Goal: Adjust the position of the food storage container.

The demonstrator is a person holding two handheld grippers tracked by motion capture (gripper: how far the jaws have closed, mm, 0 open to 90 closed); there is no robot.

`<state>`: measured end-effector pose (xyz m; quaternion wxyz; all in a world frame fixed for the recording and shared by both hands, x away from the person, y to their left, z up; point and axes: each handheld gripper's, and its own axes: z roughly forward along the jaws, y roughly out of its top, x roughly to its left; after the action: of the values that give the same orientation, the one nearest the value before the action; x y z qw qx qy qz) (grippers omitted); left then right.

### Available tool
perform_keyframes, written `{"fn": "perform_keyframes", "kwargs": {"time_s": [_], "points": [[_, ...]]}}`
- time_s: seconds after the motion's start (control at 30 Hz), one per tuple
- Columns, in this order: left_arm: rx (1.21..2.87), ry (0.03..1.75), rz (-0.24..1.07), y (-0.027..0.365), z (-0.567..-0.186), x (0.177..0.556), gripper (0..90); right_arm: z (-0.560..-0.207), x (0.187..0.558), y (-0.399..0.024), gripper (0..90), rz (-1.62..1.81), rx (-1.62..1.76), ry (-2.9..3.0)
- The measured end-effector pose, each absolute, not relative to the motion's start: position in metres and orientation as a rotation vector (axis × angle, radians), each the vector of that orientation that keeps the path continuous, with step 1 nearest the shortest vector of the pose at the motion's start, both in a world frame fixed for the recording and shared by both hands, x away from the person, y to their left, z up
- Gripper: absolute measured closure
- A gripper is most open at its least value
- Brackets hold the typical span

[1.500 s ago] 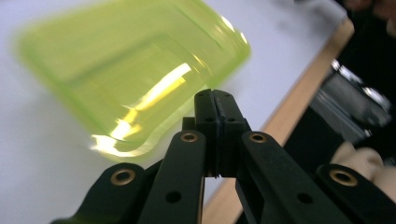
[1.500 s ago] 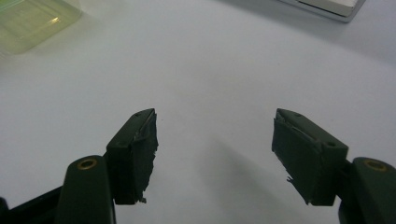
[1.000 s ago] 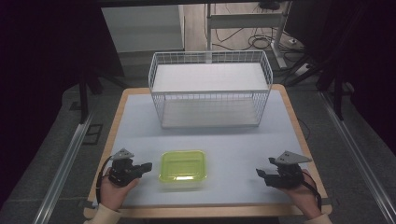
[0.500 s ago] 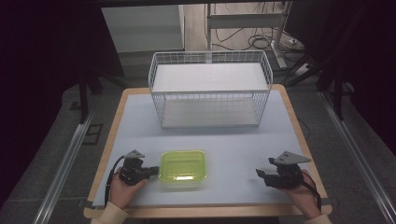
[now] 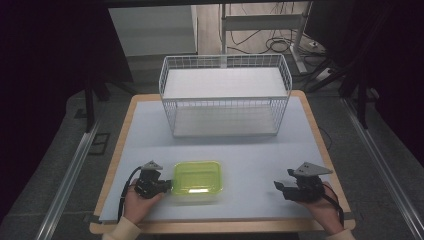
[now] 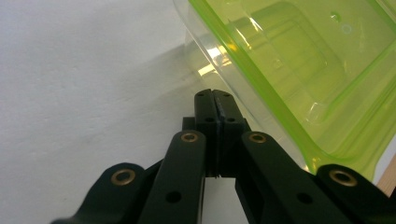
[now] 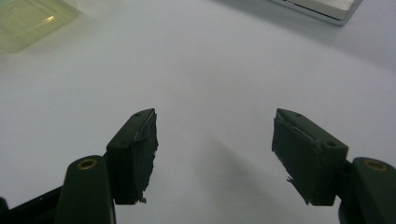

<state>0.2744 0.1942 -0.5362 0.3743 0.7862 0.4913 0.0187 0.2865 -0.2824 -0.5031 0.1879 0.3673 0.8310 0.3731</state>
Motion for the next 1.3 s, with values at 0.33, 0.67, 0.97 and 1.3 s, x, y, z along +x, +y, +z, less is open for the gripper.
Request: {"fn": "perform_keyframes", "kwargs": {"time_s": [0.33, 0.67, 0.97, 1.3], "points": [[2.045, 1.227, 0.031, 0.174, -0.534, 0.279, 89.6, -0.501, 0.286, -0.282, 31.1, 1.064, 1.026, 2.332], [2.083, 1.187, 0.025, 0.152, -0.533, 0.285, 89.6, -0.5, 0.285, -0.282, 30.5, 1.084, 1.026, 2.324], [2.095, 1.172, 0.037, 0.136, -0.534, 0.287, 89.6, -0.501, 0.29, -0.274, 30.5, 1.088, 1.007, 2.343], [2.044, 1.185, 0.023, 0.145, -0.533, 0.286, 89.4, -0.498, 0.289, -0.271, 30.2, 1.112, 0.993, 2.336]]}}
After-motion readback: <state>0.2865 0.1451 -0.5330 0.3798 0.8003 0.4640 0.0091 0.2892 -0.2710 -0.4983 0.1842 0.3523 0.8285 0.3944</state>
